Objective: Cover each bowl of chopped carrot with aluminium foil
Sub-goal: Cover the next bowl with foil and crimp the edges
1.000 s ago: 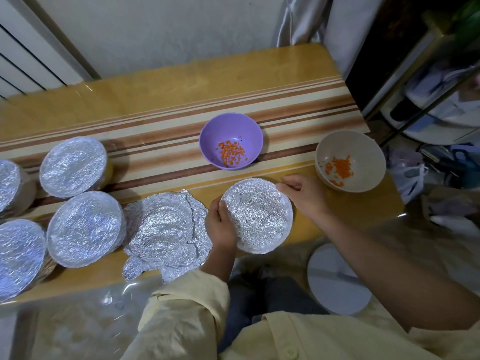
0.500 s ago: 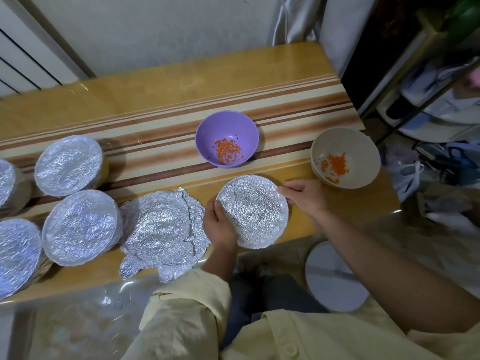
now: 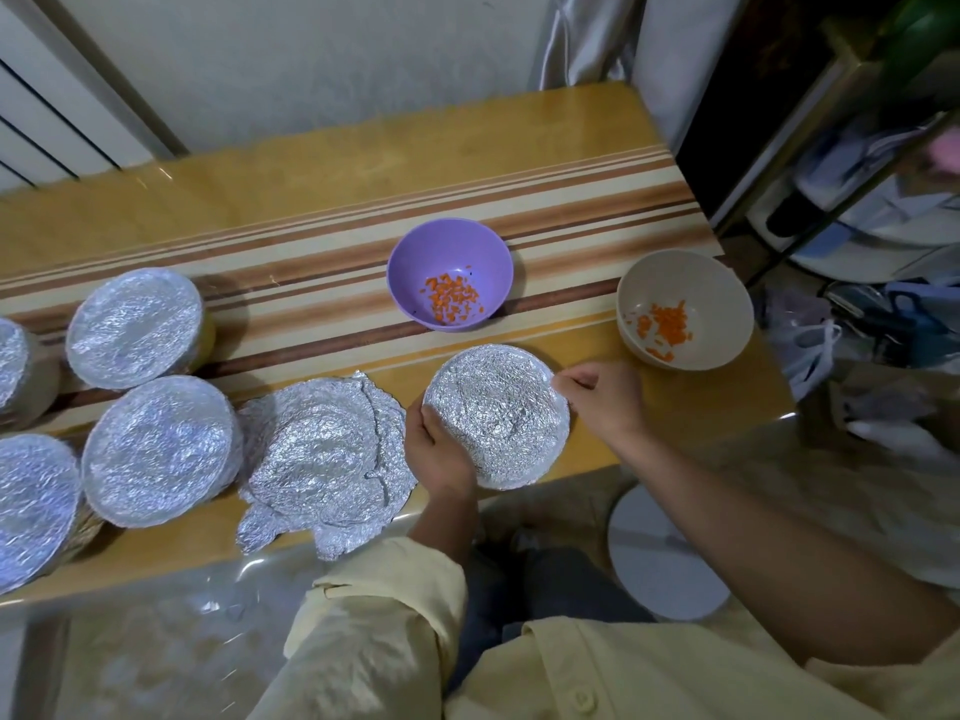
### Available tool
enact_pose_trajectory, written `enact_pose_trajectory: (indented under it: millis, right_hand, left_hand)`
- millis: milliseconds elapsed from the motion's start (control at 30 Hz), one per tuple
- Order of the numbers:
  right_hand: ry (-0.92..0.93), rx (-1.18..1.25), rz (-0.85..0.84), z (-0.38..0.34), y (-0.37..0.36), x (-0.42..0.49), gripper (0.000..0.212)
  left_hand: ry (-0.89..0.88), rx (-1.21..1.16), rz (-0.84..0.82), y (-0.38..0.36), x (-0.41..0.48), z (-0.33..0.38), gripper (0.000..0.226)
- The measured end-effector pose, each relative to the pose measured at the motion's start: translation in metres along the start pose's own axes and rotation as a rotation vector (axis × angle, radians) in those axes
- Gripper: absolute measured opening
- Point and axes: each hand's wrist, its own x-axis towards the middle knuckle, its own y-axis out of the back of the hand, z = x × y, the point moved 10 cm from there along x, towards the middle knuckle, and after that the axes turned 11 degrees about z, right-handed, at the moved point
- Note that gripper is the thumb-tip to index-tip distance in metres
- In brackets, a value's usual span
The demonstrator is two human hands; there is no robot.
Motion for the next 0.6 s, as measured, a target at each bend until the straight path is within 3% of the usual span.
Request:
enact_pose_trajectory:
  millis: [133,300,467,600]
  right_hand:
    - [-0.075,0.027,-0.069,0.013,-0.001,0.001,0.011]
    - [0.013,-0.03,-0.17,-0.002,-0.011,0.005,0.008]
    - [0.08,-0.039,-0.128,-0.016,-0.018,0.018,0.015]
    - [0.088,-0.129,-0.13,-0.006,-0.015,0.01,0.006]
  left_hand:
    - [0.024,0.066,0.01,0.01,-0.005,0.0,0.029]
    - [0.142,0.177,0.003,0.025,-0.001,-0.008,0.025]
    - [-0.021,0.069,-0.15,-0.001,0.017,0.016,0.033]
    - [-0.11,0.056,-0.141,-0.003,0.025,0.016,0.03]
